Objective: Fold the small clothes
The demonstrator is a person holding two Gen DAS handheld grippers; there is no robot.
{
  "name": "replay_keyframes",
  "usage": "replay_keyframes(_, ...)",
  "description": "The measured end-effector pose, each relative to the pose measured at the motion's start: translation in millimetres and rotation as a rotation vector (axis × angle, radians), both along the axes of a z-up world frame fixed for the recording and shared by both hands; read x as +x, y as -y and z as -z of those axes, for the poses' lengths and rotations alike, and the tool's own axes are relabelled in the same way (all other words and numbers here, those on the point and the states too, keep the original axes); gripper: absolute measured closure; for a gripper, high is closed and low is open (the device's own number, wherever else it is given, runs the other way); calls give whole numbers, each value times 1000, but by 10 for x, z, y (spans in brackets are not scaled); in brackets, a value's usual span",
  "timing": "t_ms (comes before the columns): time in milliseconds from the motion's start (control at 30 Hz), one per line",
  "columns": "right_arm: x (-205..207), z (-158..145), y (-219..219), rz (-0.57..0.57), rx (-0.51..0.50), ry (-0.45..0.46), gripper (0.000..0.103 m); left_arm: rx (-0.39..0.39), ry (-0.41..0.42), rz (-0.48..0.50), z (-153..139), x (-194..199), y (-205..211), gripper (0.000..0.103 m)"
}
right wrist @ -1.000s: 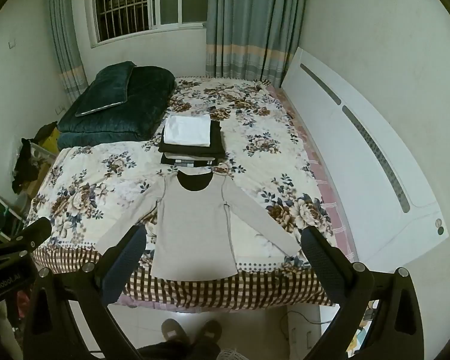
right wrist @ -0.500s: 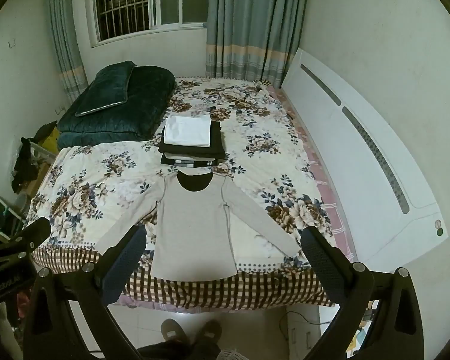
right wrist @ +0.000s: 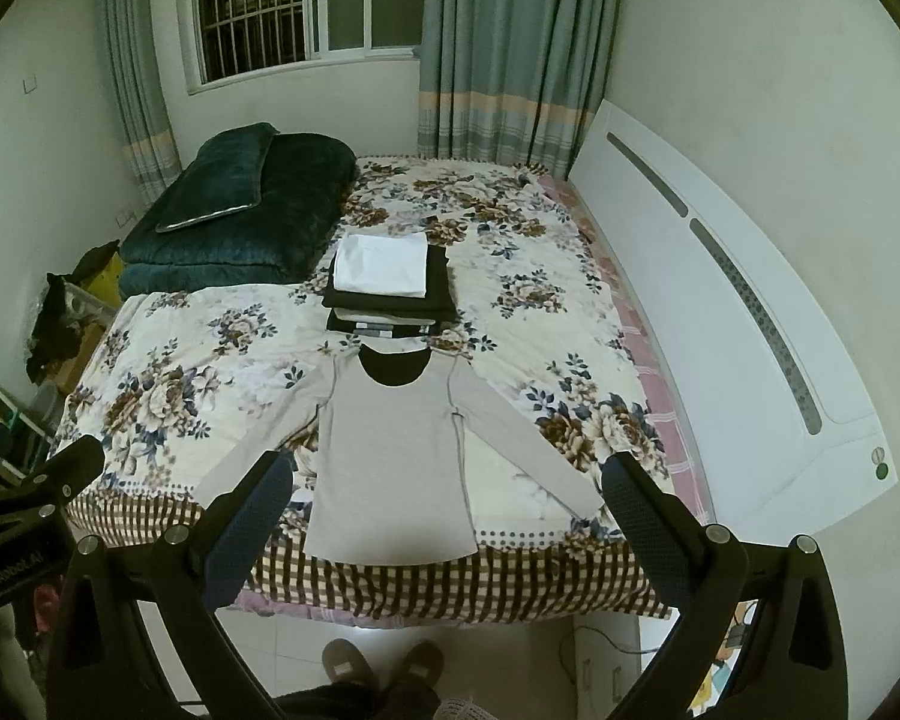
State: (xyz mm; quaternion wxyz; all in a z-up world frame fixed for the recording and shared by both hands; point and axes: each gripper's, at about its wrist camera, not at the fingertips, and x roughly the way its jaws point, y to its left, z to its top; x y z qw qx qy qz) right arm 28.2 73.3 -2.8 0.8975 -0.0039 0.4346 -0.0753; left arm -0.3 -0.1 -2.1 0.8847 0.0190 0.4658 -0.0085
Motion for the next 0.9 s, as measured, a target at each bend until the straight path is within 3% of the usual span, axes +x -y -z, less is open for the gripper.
replay_keyframes(900, 29, -47, -44, -3, 3, -2, 0, -2, 5, 2, -33, -7, -27, 0)
